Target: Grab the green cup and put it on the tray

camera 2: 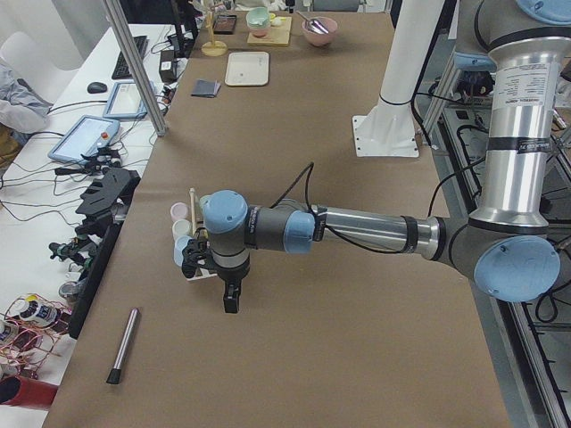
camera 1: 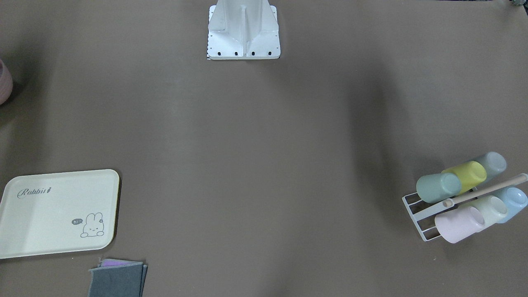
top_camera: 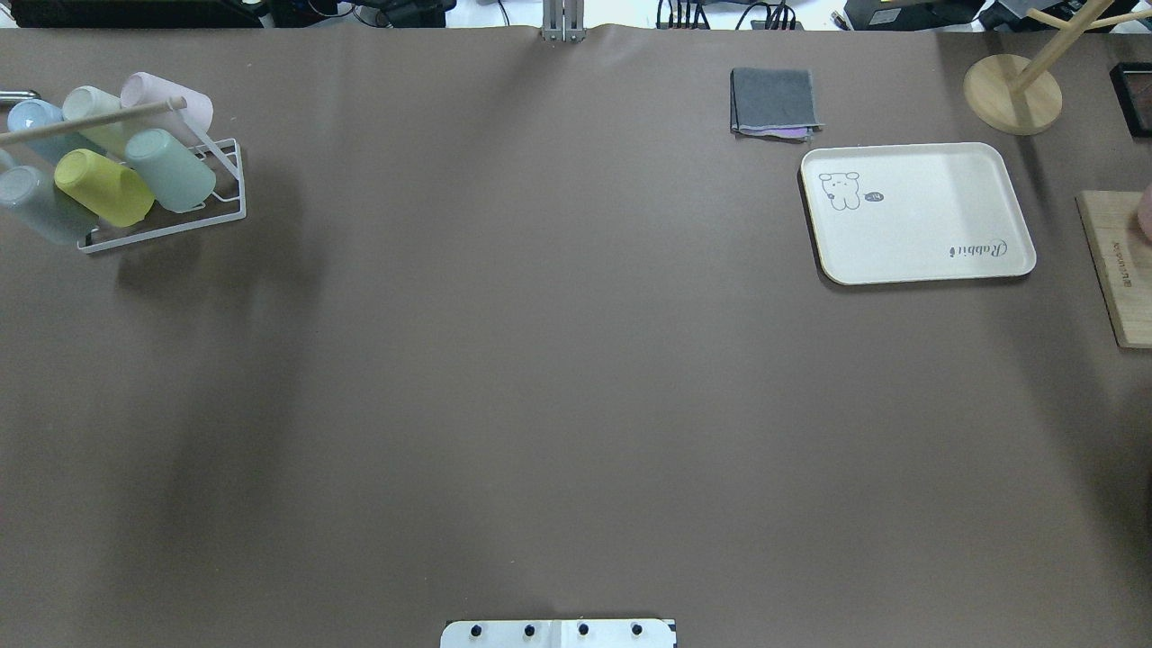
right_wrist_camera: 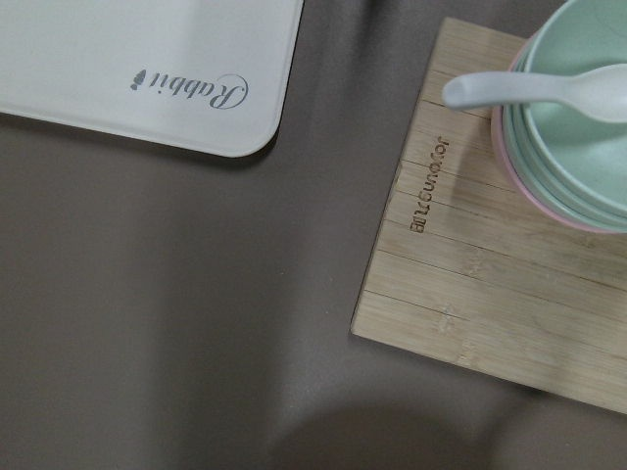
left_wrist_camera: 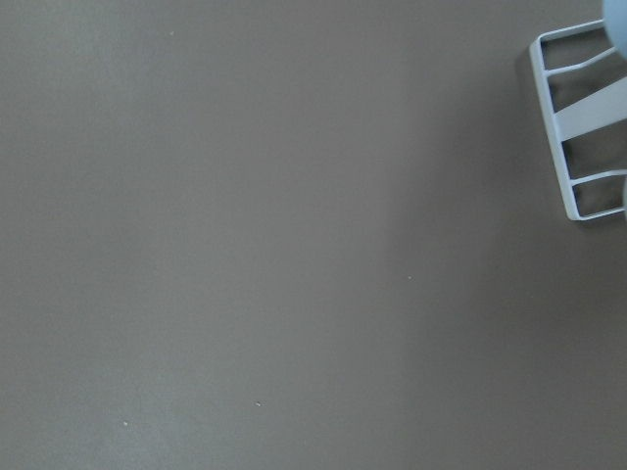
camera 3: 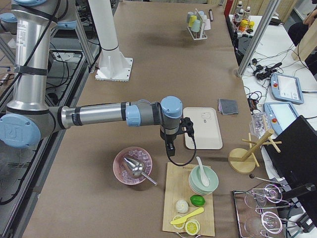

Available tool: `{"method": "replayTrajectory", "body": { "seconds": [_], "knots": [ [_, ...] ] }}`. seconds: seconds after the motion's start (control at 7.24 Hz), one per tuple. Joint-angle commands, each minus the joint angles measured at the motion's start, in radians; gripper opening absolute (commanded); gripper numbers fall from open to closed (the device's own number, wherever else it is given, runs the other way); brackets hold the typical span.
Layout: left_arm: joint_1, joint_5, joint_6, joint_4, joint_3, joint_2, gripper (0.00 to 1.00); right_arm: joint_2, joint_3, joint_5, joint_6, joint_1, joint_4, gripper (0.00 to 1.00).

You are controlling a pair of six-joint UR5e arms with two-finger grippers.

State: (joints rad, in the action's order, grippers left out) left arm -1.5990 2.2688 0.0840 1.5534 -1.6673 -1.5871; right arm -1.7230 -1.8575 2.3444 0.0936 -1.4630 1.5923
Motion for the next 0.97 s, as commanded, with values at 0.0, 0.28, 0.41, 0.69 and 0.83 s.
{"method": "replayTrajectory", "body": {
  "seconds": [0.0,0.28,0.41,0.69,0.83],
  "knots": [
    [-0.033,-0.002,-0.001,-0.001,-0.003,0.001,1.00,0.000,-0.002,0.000,0.000,0.000,0.000,1.00],
    [-0.033,0.000,-0.001,-0.001,-0.003,0.001,1.00,-0.001,0.000,0.000,-0.002,0.000,0.000,1.00],
    [-0.032,0.011,0.005,-0.004,-0.011,-0.002,1.00,0.000,0.000,0.000,-0.003,0.000,0.000,1.00],
    [0.006,0.061,0.045,-0.009,-0.014,-0.042,1.00,0.002,0.000,0.000,-0.012,0.001,0.000,1.00],
    [0.025,0.086,0.115,0.005,-0.025,-0.045,1.00,0.002,0.001,0.000,-0.012,0.000,0.000,1.00]
  ]
}}
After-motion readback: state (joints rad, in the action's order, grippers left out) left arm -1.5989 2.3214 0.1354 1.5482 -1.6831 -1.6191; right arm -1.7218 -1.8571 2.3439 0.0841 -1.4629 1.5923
